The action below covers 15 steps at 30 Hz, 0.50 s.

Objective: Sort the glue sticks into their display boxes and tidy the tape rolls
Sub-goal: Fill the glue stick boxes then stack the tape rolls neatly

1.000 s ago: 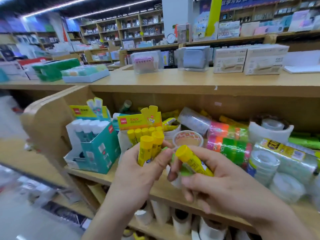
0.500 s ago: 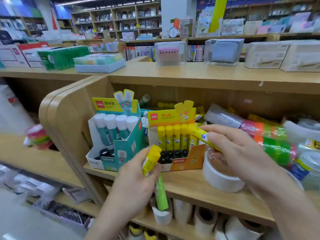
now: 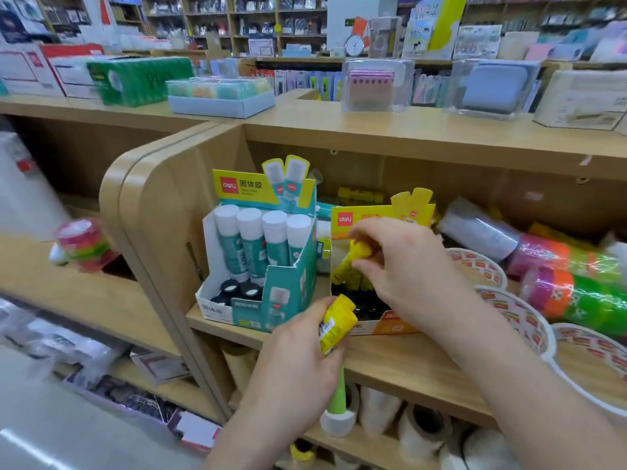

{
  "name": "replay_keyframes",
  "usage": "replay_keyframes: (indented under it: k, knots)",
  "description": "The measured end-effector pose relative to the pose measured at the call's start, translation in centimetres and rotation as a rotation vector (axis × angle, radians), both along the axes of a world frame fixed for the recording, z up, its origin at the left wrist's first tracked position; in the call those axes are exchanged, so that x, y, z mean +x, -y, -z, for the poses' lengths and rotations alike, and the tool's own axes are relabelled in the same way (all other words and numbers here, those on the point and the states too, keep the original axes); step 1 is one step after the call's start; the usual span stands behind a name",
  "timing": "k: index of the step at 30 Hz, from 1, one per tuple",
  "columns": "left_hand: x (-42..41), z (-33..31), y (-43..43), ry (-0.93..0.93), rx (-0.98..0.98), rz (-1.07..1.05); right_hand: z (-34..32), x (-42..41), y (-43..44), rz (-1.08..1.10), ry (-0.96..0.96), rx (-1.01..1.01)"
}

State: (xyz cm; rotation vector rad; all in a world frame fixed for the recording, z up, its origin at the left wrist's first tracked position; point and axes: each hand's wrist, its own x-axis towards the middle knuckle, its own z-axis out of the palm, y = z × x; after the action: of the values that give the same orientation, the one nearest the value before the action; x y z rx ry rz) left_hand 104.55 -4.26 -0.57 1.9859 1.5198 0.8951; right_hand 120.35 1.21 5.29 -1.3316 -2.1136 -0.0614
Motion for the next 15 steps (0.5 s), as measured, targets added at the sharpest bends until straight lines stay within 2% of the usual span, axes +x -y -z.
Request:
replay_keyframes:
  k: [4, 15]
  knots:
    - [0.0, 0.5, 0.0, 0.007, 0.017, -0.008, 0.4, -0.9, -0.7, -0.004, 0.123, 0.072]
    - [0.0, 1.0, -0.1, 0.032, 0.048, 0.020, 0.3, -1.3, -1.6, 0.003, 0.217, 0.190]
